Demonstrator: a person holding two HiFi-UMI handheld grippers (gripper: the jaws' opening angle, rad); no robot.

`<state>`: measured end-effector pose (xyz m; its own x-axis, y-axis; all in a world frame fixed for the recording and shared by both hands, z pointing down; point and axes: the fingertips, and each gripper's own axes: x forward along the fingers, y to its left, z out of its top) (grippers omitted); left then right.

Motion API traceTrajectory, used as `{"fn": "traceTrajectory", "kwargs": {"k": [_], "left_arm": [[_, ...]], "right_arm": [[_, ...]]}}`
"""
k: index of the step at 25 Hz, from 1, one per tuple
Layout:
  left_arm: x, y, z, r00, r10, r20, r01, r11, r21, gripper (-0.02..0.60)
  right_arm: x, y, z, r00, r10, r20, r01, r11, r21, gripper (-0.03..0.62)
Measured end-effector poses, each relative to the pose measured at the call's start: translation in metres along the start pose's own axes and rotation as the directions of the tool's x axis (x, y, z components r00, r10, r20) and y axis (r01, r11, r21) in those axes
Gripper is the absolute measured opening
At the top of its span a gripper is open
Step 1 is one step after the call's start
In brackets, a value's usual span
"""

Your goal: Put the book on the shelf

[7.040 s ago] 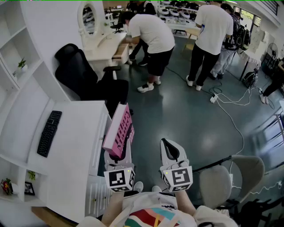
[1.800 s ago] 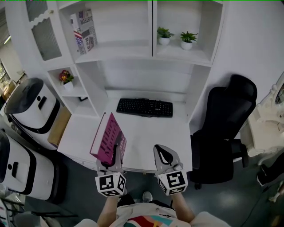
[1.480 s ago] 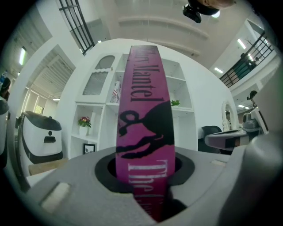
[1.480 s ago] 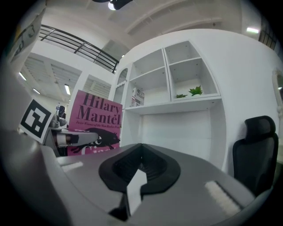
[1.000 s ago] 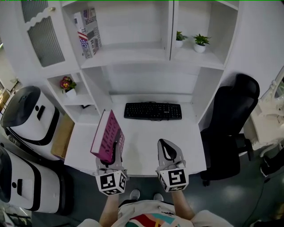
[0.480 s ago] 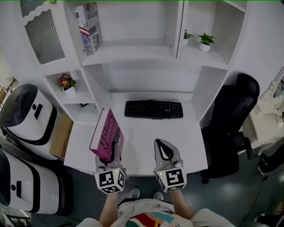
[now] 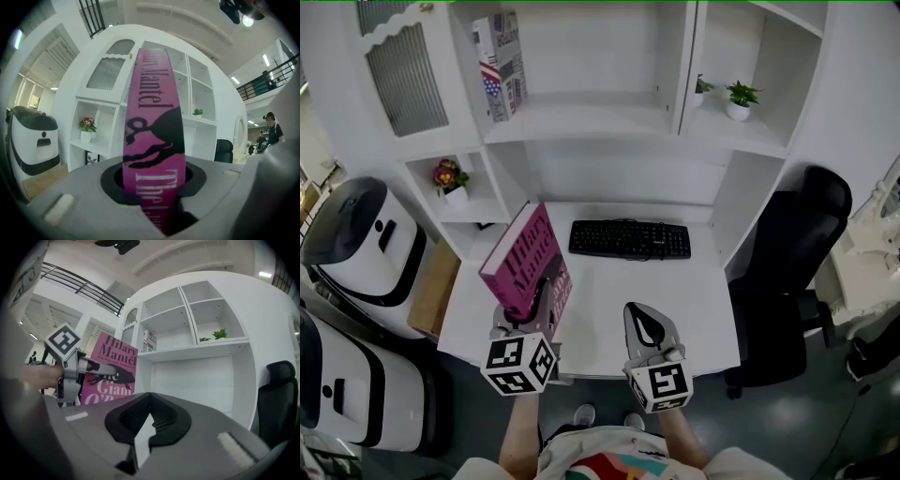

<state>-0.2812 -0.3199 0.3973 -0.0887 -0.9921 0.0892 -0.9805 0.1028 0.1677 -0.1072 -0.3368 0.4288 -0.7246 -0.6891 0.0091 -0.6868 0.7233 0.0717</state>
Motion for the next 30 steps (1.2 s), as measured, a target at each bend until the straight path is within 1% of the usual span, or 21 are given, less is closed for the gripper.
{"fn": "traceTrajectory", "kwargs": {"k": [3, 5, 7, 9, 12, 15, 20, 22, 24, 26, 30], "left_arm": [[0.008, -0.003, 0.036, 0.999, 0.0, 0.044, -0.002, 0.998, 0.06, 0.15], [0.017, -0.007, 0.057, 0.998, -0.01, 0.057, 0.005, 0.996, 0.085, 0.15], [0.026, -0.009, 0.082, 0.997, -0.024, 0.076, 0.017, 0.995, 0.102, 0.15], [0.029, -0.006, 0.112, 0.993, -0.026, 0.114, 0.013, 0.993, 0.117, 0.15], [0.035, 0.0, 0.156, 0.984, -0.017, 0.175, -0.007, 0.991, 0.137, 0.149], [0.047, -0.001, 0.192, 0.978, -0.023, 0.207, -0.009, 0.988, 0.152, 0.149], [0.079, -0.005, 0.241, 0.976, -0.049, 0.214, 0.014, 0.987, 0.163, 0.149], [0.093, -0.003, 0.254, 0.978, -0.056, 0.2, 0.024, 0.988, 0.155, 0.149], [0.103, 0.0, 0.265, 0.98, -0.053, 0.191, 0.024, 0.988, 0.153, 0.149], [0.112, 0.002, 0.272, 0.982, -0.055, 0.182, 0.028, 0.989, 0.148, 0.149], [0.128, 0.01, 0.289, 0.983, -0.041, 0.179, 0.014, 0.989, 0.15, 0.149]], "right_arm": [[0.0, 0.006, 0.002, 1.0, 0.031, 0.004, -0.031, 1.0, -0.007, 0.002], [-0.002, 0.006, 0.004, 0.999, 0.037, 0.007, -0.037, 0.999, -0.002, 0.002], [-0.006, 0.006, 0.008, 0.999, 0.036, 0.015, -0.036, 0.999, -0.004, 0.002], [-0.008, 0.013, 0.011, 0.999, 0.049, 0.021, -0.049, 0.999, -0.011, 0.002], [-0.008, 0.029, 0.009, 0.996, 0.086, 0.011, -0.086, 0.996, -0.007, 0.002], [-0.011, 0.04, 0.005, 0.993, 0.122, -0.009, -0.122, 0.993, -0.01, 0.002], [-0.018, 0.05, 0.009, 0.989, 0.151, -0.01, -0.151, 0.989, -0.006, 0.002], [-0.019, 0.062, 0.011, 0.983, 0.184, -0.006, -0.184, 0.983, -0.026, 0.002], [-0.021, 0.075, 0.014, 0.977, 0.213, -0.007, -0.213, 0.976, -0.055, 0.002], [-0.023, 0.081, 0.017, 0.974, 0.227, -0.015, -0.227, 0.972, -0.054, 0.002], [-0.022, 0.076, 0.01, 0.976, 0.215, -0.034, -0.217, 0.976, -0.038, 0.002]]}}
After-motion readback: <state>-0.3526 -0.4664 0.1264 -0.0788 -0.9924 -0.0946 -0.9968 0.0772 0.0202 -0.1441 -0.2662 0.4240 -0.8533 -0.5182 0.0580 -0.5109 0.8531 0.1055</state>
